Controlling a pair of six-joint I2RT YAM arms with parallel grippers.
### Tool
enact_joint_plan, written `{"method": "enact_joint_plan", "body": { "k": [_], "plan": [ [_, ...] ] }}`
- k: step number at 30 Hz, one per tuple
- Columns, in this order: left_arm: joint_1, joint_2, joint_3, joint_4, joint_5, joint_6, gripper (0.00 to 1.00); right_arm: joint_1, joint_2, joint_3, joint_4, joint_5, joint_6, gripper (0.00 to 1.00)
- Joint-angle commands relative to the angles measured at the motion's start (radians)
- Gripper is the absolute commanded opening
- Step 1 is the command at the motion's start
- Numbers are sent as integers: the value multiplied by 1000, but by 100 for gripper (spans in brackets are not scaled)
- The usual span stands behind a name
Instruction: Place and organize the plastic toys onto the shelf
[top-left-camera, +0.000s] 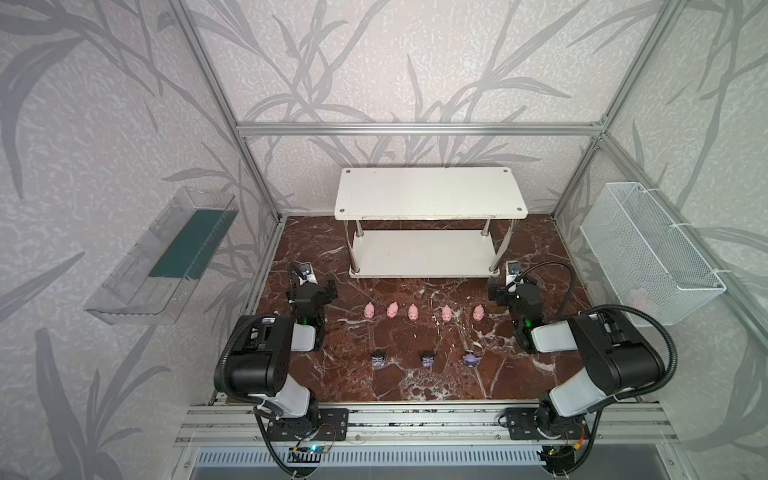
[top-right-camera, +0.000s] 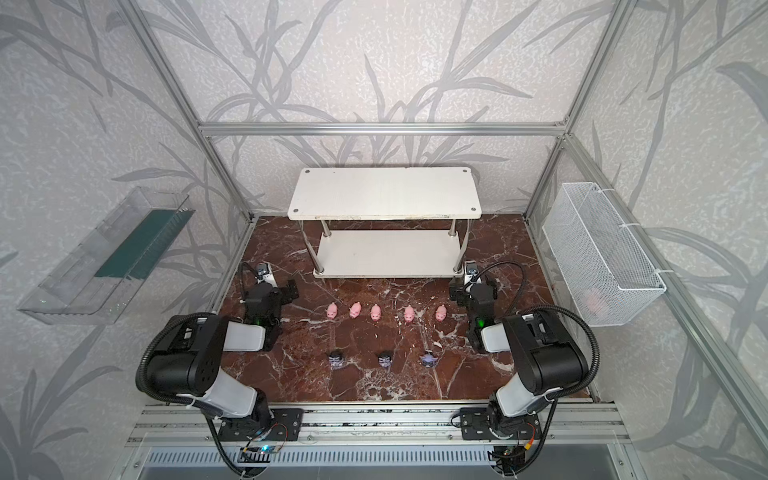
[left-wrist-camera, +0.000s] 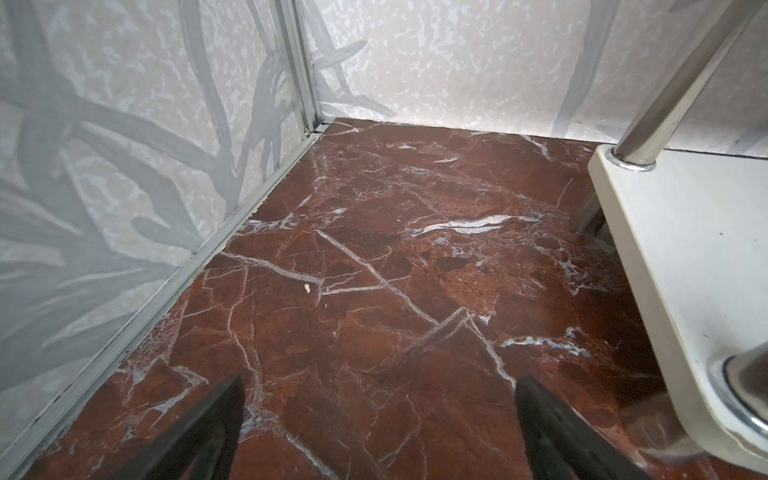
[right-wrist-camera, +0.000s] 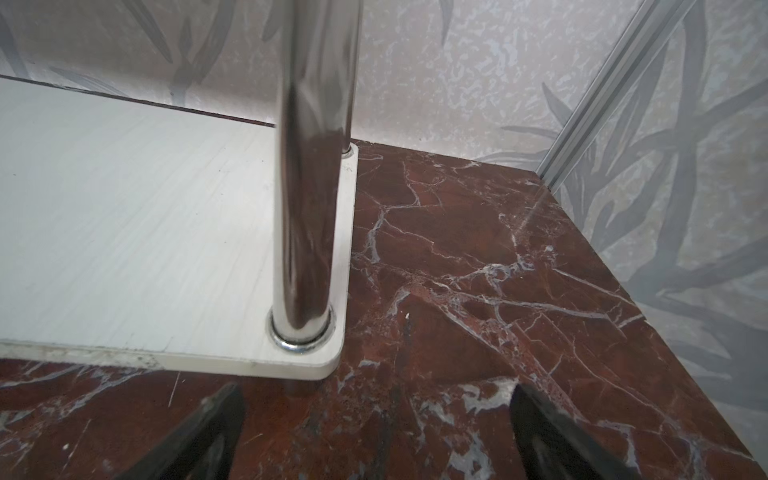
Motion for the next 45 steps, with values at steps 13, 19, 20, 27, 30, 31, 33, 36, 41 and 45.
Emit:
{"method": "enact_joint_plan", "body": {
  "k": [13, 19, 20, 27, 30, 31, 33, 36, 41, 45],
  "plan": [
    [-2, 3, 22, -1, 17, 22, 99, 0, 9, -8, 36, -2, -8, 99],
    [-2, 3, 23, -1, 19, 22, 99, 0, 9, -8, 36, -3, -9, 99],
    [-2, 3, 23, -2, 19, 22, 99, 0, 9, -8, 36, -2, -8, 99],
    [-2, 3, 23, -2, 17, 22, 99, 1, 9, -8, 36, -2, -9, 99],
    [-2, 3, 22, -1, 19, 22, 99, 0, 9, -8, 36, -2, -9, 99],
    [-2, 2, 23, -2, 19, 22, 99, 0, 9, -8, 36, -2, -9, 99],
    [-2, 3, 23, -2, 18, 22, 99, 0, 9, -8, 36, -3, -10, 99],
    [-3, 3, 22, 0, 18, 22, 99, -3, 8, -3, 25, -8, -5, 99],
    [-1, 3, 23, -2, 19, 22, 99, -15, 4, 7, -1, -25, 6, 99],
    [-2, 3, 23, -4, 20, 22, 99, -15, 4, 7, -1, -25, 7, 99]
  ]
}}
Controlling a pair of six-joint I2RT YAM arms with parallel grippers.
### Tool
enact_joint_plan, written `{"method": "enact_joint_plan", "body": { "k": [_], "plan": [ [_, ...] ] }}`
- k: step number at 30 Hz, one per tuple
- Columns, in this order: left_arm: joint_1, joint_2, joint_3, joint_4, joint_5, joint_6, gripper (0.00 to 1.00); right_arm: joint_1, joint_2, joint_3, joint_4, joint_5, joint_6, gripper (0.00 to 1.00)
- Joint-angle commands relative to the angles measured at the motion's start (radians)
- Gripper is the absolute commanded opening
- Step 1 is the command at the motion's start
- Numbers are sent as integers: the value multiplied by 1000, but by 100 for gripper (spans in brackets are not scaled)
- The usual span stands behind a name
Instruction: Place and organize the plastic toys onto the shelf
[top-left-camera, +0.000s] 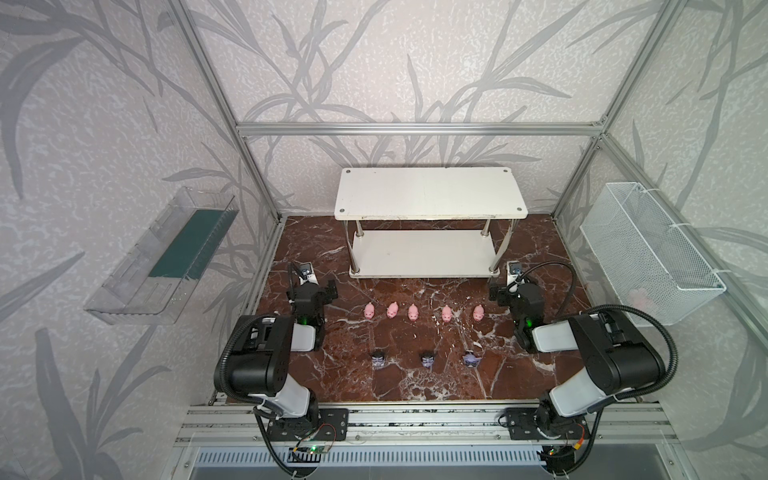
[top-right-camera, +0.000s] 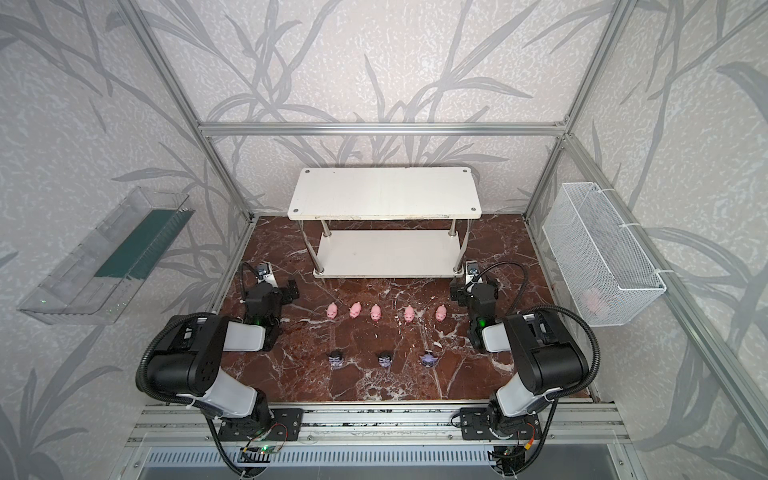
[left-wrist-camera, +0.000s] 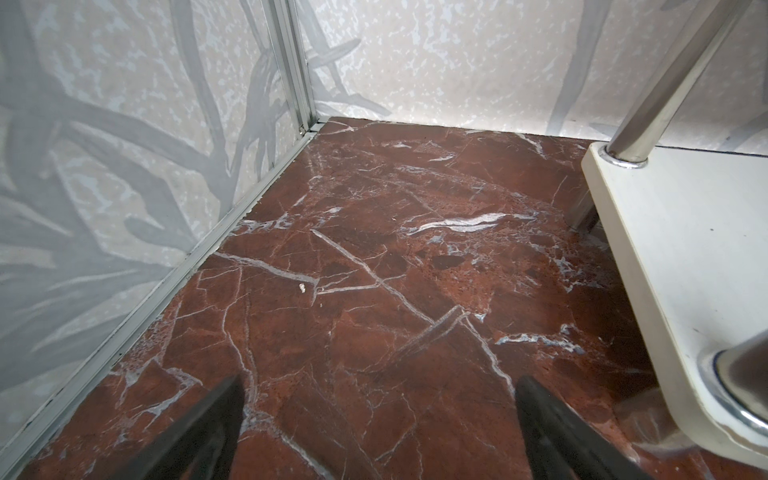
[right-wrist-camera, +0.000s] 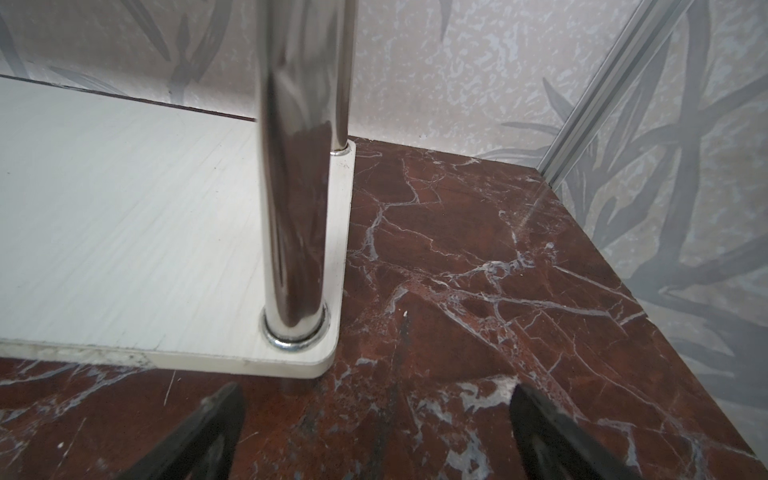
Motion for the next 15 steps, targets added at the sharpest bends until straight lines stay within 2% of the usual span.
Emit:
{"method": "enact_joint_plan", "body": {
  "k": [1, 7, 10, 15],
  "plan": [
    [-1, 3, 23, -3, 6, 20, 99, -3, 3, 7, 6, -7, 3, 99],
    [-2, 4, 23, -3, 4, 20, 100, -3, -4, 0, 16, 22, 6, 99],
    [-1, -5, 19, 4, 0, 24, 99, -2, -64, -3, -30, 29, 10, 99],
    [-23, -186, 79, -262, -53, 37, 99, 16, -213, -3, -148, 61, -2, 99]
  ]
}}
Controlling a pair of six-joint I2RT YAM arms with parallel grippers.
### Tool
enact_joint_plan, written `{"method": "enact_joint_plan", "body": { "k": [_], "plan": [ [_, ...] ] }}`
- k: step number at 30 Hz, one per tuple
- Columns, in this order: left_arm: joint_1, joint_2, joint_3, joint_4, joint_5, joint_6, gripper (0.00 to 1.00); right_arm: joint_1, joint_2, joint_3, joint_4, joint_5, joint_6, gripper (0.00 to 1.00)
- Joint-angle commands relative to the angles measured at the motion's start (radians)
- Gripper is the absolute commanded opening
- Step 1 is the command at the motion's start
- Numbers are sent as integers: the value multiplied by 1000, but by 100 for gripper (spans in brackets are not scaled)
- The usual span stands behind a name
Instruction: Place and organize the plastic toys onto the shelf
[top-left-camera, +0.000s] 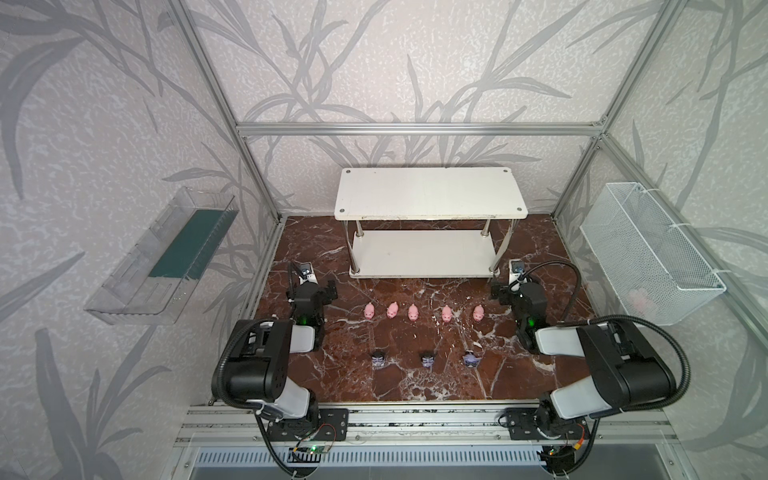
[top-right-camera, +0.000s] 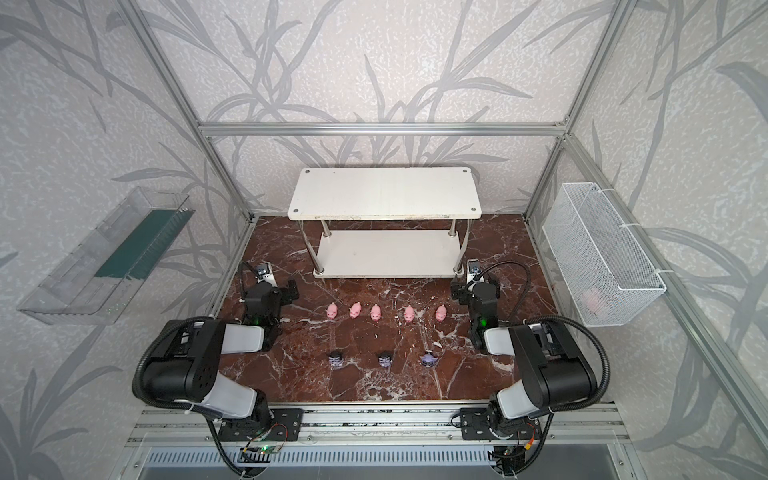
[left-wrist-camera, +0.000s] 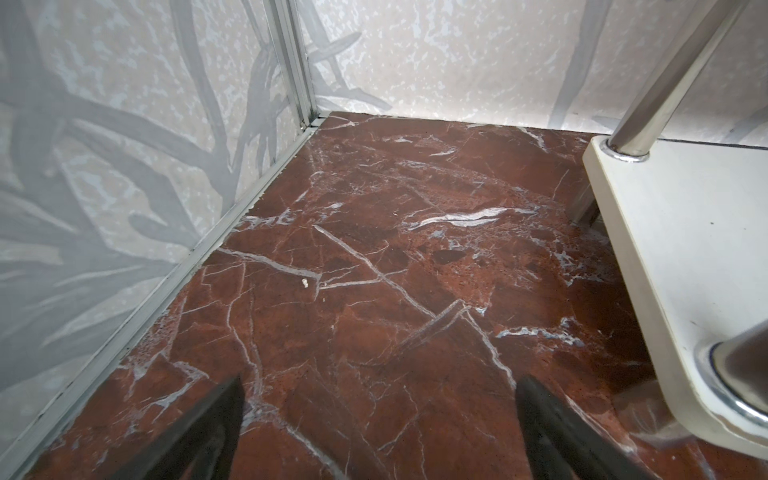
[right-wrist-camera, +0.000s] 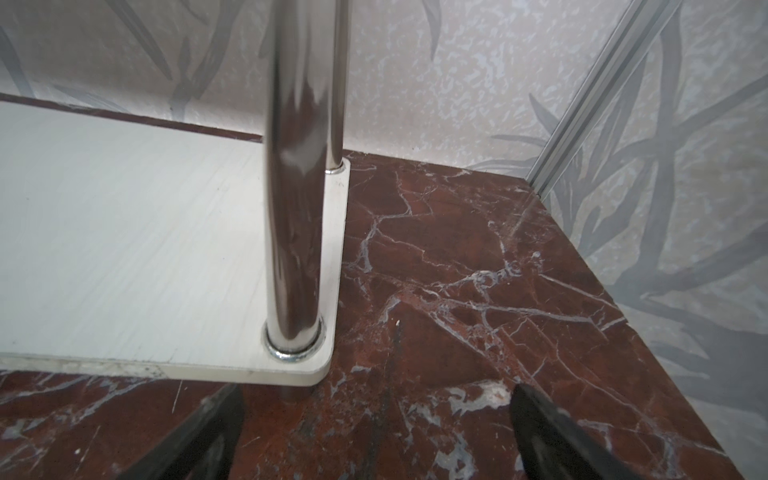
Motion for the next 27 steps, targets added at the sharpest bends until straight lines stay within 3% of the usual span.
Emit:
{"method": "enact_joint_plan", "body": {
  "k": [1, 3, 11, 16, 21, 27],
  "plan": [
    [-28, -137, 77, -192, -54, 45, 99, 19, -107, 5, -92, 64, -3, 99],
    [-77, -186, 88, -194, -158, 51, 99, 27, -157, 21, -161, 91, 18, 99],
    [-148, -358, 99, -276, -304, -82, 97, 47, -357, 36, -430, 129, 136, 99],
    [-190, -462, 66, -409, -309, -211, 97, 133, -534, 47, -668, 217, 194, 99],
    [-225, -591, 11, -496, -335, -299, 96, 162, -684, 79, -960, 194, 284, 99],
    [-224, -662, -12, -542, -332, -326, 96, 167, -816, 30, -1061, 133, 375, 99]
  ]
}}
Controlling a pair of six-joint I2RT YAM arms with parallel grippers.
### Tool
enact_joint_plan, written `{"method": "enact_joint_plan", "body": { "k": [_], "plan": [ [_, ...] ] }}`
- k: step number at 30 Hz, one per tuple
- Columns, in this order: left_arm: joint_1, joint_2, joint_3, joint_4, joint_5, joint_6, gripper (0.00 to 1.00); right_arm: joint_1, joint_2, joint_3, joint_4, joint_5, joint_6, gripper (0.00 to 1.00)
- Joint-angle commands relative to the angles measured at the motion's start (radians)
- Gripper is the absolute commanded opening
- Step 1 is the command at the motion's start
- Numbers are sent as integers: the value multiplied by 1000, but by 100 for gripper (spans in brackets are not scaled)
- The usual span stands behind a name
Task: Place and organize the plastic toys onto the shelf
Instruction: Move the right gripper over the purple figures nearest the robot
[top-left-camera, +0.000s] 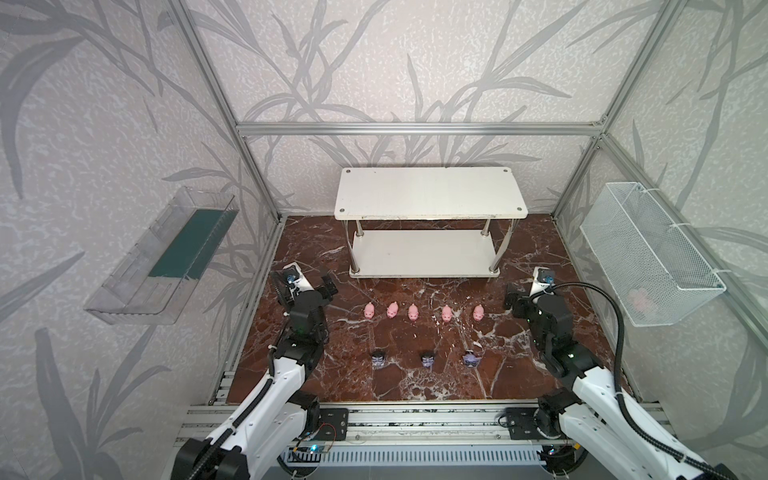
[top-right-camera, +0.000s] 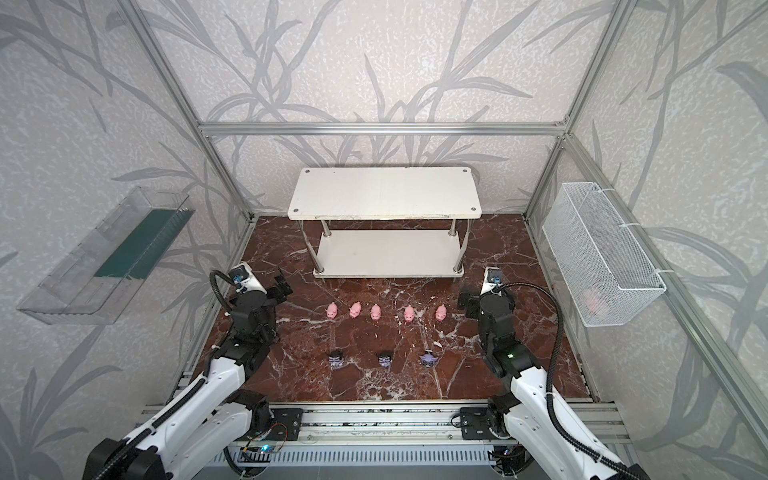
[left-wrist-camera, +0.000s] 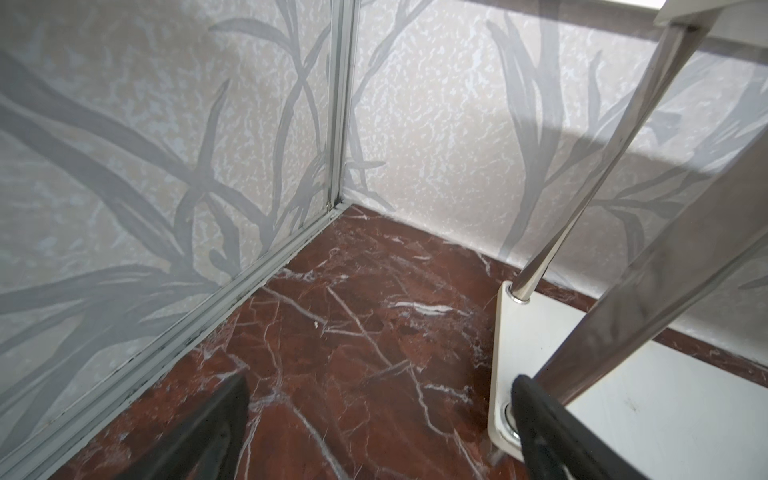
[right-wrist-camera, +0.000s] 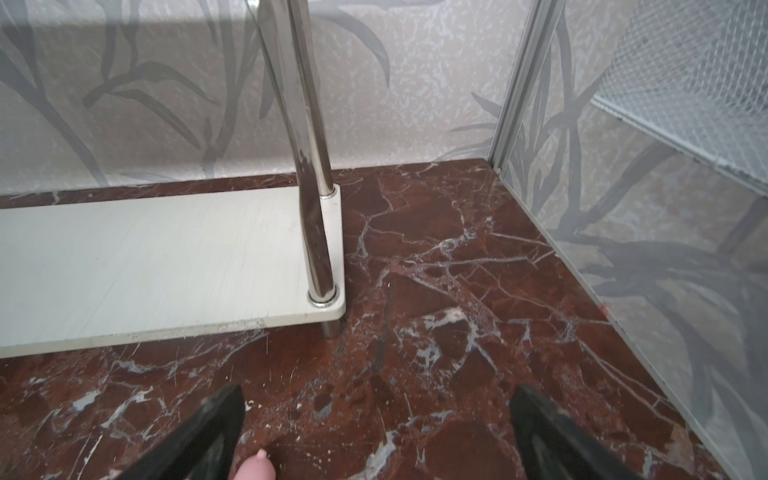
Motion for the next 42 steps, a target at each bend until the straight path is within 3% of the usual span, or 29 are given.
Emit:
{"method": "enact_joint_plan", "body": {
  "k": [1, 9, 16, 21, 27, 33, 42],
  "plan": [
    [-2, -30, -6, -66, -26, -68, 96, 7, -48, -20, -142, -61, 87, 99],
    [-3, -7, 14, -60, -7, -96, 94, 103, -55, -2, -234, -198, 171, 100],
    [-2, 13, 13, -30, 23, -103, 94, 357, 42, 68, -349, -175, 199, 99],
    [-2, 2, 9, -33, 17, -98, 94, 426, 69, 57, -373, -196, 280, 99],
    [-2, 0, 0, -14, 23, -92, 94, 433, 108, 49, -364, -157, 344, 96],
    [-2, 20, 0, -5, 31, -97, 94, 415, 247, 107, -321, -106, 360, 90],
    [-1, 43, -4, 12, 38, -95, 94, 249, 457, 125, -175, -157, 367, 82]
  ]
}}
